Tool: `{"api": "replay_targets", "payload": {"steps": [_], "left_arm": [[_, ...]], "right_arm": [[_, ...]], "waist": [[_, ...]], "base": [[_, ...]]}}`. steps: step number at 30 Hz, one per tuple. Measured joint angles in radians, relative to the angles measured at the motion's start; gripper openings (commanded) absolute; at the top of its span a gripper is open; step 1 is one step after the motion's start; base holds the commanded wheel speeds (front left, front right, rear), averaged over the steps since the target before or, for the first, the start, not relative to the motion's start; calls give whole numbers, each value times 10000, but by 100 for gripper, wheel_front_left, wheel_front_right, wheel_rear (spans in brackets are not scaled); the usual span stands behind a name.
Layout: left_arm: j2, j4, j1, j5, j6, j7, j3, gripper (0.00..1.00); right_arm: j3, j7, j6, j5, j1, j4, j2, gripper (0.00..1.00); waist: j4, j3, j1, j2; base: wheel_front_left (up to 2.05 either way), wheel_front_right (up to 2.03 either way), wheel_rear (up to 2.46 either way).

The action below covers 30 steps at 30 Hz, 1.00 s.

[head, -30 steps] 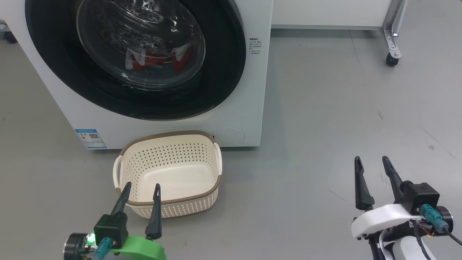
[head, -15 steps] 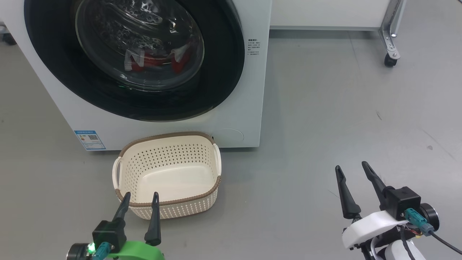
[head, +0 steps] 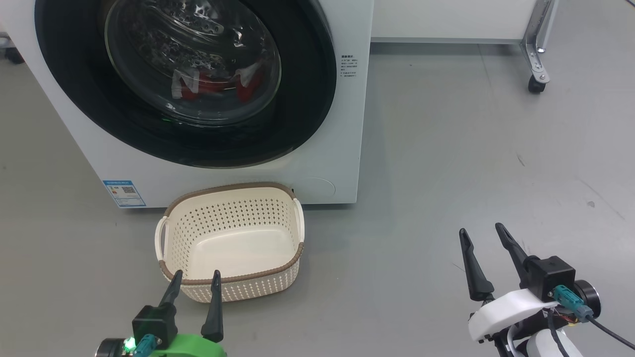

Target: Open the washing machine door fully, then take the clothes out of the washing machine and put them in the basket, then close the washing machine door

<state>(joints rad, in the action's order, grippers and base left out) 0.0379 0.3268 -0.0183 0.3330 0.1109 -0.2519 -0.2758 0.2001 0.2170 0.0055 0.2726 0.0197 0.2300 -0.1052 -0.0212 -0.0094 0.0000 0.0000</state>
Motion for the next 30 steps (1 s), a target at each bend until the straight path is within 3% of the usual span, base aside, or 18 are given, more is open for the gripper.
{"api": "replay_targets", "payload": {"steps": [30], "left_arm": [[0,245,-186,13,75,0,-132,100]], "right_arm": [[-21,92,17,249,129,153,96,100]], "waist": [[25,20,0,0]], "base": [[0,0,0]]}}
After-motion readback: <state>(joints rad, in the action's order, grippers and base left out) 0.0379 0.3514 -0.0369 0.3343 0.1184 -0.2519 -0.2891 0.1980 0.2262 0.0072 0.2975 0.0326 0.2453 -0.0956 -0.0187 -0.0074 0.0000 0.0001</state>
